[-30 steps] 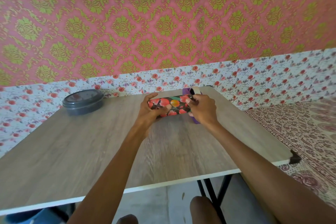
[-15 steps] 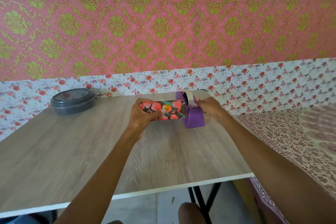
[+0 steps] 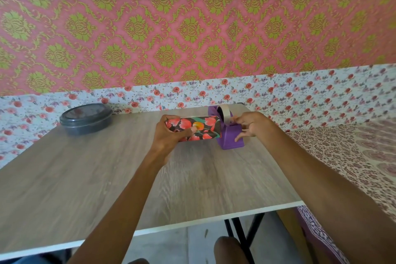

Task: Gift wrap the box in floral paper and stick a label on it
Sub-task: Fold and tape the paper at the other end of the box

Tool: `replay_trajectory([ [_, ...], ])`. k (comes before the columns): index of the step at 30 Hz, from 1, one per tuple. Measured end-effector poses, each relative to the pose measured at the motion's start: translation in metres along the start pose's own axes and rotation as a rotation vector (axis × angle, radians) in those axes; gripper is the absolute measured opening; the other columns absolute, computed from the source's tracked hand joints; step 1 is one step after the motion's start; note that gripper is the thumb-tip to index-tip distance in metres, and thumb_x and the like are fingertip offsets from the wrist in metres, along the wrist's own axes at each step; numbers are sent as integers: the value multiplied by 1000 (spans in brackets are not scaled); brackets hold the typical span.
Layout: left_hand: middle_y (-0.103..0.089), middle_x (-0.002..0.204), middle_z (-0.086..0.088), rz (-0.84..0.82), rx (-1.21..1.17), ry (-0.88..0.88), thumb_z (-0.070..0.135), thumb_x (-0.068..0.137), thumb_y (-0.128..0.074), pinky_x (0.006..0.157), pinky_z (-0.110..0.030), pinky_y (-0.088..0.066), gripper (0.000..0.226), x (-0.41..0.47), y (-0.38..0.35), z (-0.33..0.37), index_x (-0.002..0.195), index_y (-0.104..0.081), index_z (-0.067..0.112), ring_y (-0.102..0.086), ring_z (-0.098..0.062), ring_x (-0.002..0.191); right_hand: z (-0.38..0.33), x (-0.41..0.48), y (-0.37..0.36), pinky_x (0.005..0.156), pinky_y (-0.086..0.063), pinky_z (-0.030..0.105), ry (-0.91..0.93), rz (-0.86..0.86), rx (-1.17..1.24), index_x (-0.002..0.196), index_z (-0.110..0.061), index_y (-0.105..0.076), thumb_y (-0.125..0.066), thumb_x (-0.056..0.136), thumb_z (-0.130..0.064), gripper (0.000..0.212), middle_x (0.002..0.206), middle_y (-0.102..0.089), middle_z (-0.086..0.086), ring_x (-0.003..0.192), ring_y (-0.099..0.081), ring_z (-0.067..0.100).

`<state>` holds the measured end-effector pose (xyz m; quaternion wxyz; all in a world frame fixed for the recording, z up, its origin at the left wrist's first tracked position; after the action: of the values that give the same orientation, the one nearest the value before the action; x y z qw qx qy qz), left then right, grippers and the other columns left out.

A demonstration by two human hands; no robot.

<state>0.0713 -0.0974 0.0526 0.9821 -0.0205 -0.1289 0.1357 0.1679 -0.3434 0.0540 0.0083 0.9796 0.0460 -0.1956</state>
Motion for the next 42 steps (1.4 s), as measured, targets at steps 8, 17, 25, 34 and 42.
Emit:
replay_trajectory([
  [8,-74,103,-7,-23,-12,-13,9,64,-90,72,-35,-61,56,0,-1,-2,109,-57,15,-73,-22,91,8,-2,3,91,-49,60,77,0,92,84,-7,-62,-55,94,-6,12,94,-63,6,96,-50,24],
  [17,-74,106,-8,-63,5,-14,16,63,-92,79,-43,-61,66,2,0,-4,120,-59,8,-72,-25,95,26,0,8,92,-52,47,135,40,208,84,-8,-64,-54,87,-8,10,93,-68,4,92,-53,17],
  [25,-74,107,-7,-78,24,-13,18,64,-91,79,-42,-61,66,3,0,-8,121,-60,8,-72,-25,95,34,15,15,73,-58,34,222,49,100,96,-1,-69,-68,82,0,13,100,-71,13,94,-66,21],
  [34,-75,102,-4,-61,0,-12,11,65,-90,76,-38,-61,53,2,-1,-4,110,-62,15,-73,-22,92,24,18,22,80,-60,44,304,161,-168,74,0,-62,-72,81,0,12,86,-66,15,83,-70,28],
  [42,-74,106,-8,-68,11,-18,18,62,-93,76,-40,-61,67,1,-1,-6,120,-60,7,-72,-25,95,33,-11,39,51,-54,24,478,288,-225,80,-8,-72,-69,87,-5,8,73,-71,7,62,-63,16],
])
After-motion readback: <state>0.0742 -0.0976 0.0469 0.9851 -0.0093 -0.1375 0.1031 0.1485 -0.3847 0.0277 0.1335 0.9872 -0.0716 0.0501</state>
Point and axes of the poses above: each hand's wrist, its own x-axis towards the middle knuckle, its own y-axis out of the back of the hand, z = x × y, the point moved 6 cm from there along x, towards the middle knuckle
